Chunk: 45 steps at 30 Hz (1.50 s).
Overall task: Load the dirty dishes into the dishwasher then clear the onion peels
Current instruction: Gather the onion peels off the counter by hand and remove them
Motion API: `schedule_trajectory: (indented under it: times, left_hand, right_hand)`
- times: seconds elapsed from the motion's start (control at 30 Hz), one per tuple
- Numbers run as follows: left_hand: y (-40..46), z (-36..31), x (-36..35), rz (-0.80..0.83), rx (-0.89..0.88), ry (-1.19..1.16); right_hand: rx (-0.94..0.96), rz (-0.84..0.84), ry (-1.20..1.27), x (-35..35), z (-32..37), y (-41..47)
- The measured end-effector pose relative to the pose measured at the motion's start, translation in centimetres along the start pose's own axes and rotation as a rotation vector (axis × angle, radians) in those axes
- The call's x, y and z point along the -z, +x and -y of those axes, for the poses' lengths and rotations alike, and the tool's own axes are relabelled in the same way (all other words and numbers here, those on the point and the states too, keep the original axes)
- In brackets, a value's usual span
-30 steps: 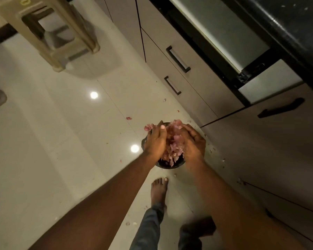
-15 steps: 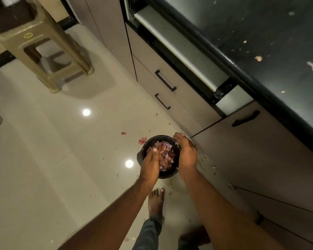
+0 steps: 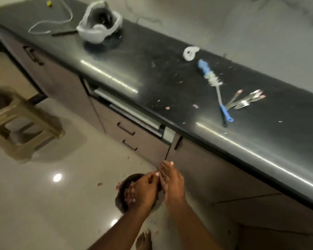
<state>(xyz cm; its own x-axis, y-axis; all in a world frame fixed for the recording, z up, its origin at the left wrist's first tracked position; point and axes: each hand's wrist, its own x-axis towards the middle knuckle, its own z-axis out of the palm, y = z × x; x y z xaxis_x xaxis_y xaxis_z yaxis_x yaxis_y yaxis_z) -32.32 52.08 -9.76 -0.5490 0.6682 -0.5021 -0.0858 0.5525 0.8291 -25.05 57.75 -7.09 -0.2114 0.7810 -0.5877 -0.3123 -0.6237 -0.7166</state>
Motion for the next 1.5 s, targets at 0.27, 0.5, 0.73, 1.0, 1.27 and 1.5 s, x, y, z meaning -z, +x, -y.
schedule_trajectory:
  times: [0.27,0.5,0.73,1.0,1.27,1.5]
  left_hand:
    - [-7.7,-11.6,-15.3,0.401,-0.310,-0.077]
    - [-17.2,-16.8,-31.1,0.754,-0.458,-0.051]
    - [-25.5,-17.8,-43.4,0.910,-0.553,0.025]
    - [-29.0,-14.3,-52.2,0.857,-0.668,0.257]
    - [-28.3,-16.1,-60.0,0.798,-0.849,0.597]
    - [-27.2,-19.7,-67.5,0.846,-0.854,0.555]
  right_hand:
    - [0.409,-0.267,0.238,12.0,15.4,-5.6]
    - [0.672,-0.494,0.421,26.6,25.8,-11.9]
    - [0.817,-0.607,0.485,39.5,30.7,-16.1]
    - [0.734,-0.957,-0.040,50.4,28.9,-19.4]
    - [0.545,-0.935,-0.857,55.7,25.7,-18.4]
    - [0.459,-0.728,-1.439,55.2,28.2,-15.1]
